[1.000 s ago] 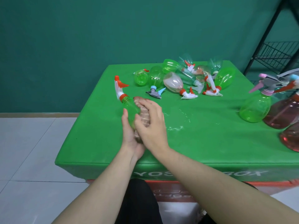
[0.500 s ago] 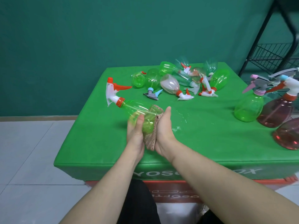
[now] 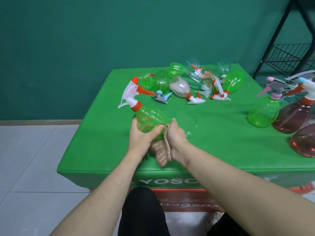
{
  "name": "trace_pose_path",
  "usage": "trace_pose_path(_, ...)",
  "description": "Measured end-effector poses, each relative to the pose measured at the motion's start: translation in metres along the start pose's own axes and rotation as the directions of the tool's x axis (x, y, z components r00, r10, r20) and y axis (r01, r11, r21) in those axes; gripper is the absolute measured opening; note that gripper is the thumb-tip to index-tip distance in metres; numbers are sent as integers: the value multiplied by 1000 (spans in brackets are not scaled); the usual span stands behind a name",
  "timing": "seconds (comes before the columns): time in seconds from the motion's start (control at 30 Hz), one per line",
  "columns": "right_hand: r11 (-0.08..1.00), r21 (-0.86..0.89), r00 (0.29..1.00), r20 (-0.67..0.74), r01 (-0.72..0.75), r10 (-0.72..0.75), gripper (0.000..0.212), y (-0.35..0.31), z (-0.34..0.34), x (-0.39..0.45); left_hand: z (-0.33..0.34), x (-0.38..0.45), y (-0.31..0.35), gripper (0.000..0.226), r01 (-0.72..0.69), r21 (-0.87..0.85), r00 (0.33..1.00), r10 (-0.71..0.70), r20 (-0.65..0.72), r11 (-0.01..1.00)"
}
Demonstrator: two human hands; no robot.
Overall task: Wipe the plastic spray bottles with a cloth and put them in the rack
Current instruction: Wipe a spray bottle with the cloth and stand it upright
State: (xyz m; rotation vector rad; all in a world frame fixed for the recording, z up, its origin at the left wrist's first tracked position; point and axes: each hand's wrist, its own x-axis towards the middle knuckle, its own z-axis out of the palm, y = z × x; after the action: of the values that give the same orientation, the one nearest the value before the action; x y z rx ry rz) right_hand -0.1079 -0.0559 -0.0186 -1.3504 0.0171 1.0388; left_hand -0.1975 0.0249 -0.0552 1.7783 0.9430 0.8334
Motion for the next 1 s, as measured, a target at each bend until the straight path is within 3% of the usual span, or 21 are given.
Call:
trace_pose_path(0.17, 995, -67, 993, -94, 68, -75, 45, 6, -1, 13, 1, 3, -4, 87, -20, 32, 1000, 20, 2, 999)
trace_pose_path(0.37, 960, -225, 982, -45, 166, -181, 31, 9, -18, 22, 5, 1, -4, 91, -15, 70, 1000, 15, 3, 997)
trace_pose_path(0.53, 995, -79, 996, 66, 68, -63, 23, -1, -45, 22, 10, -3, 4, 92, -39, 85, 999, 38, 18, 996)
trace_pose_path(0.73, 991, 39, 990, 60, 125, -127, 31, -32, -107, 10, 35, -16, 22, 93, -21, 90, 994, 11, 108, 996)
trace_pose_path(1.0, 970, 89, 964, -161, 227, -211, 28, -69, -219, -34, 119, -49, 69, 95, -90, 99, 947, 54, 317, 991)
